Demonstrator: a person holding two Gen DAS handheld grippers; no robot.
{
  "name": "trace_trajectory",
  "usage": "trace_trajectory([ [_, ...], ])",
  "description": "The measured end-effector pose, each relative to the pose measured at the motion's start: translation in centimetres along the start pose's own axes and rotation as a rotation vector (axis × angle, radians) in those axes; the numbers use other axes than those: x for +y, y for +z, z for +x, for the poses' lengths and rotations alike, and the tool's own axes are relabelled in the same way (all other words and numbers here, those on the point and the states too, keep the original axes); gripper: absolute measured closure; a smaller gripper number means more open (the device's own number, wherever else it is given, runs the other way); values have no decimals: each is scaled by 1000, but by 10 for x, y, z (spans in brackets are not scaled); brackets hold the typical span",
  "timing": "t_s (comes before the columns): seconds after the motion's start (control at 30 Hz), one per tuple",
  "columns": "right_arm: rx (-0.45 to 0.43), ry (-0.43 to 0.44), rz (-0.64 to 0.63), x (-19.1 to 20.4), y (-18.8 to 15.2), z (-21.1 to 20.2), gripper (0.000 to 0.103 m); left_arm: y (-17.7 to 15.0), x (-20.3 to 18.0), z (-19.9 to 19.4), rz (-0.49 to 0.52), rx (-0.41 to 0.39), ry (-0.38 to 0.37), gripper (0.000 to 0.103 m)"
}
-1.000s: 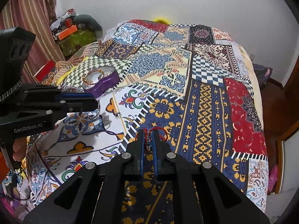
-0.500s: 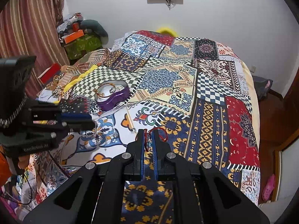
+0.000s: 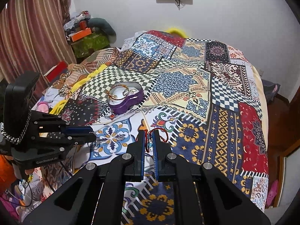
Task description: Organize jewelry
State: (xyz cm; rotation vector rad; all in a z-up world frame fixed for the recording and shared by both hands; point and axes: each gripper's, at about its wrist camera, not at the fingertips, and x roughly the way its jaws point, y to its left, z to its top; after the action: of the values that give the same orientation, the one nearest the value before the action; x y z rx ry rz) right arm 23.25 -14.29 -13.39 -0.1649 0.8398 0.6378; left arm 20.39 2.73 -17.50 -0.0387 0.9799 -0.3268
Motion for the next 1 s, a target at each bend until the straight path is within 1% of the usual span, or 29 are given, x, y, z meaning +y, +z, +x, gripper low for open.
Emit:
trace_trajectory([
  [0.07, -2, 7, -1, 3, 3, 2, 96, -1, 2, -7, 2, -17, -16, 91],
  [0.2, -2, 21, -5, 10, 6, 7, 96, -1, 1, -14, 21, -37, -11, 91],
  [0.33, 5, 34, -15, 15, 8, 12, 96, 0, 4, -15, 18, -49, 15, 91],
  [0.5, 2, 49, -22, 21, 14, 17, 96, 5, 19, -14, -29, -63, 33, 91],
  [0.73, -33, 64, -41, 32, 38, 22, 96, 20, 42, -22, -83, -119, 60, 91],
  [1.0, -46, 84, -54, 40, 63, 38, 96, 37, 69, -21, -128, -152, 88, 91],
])
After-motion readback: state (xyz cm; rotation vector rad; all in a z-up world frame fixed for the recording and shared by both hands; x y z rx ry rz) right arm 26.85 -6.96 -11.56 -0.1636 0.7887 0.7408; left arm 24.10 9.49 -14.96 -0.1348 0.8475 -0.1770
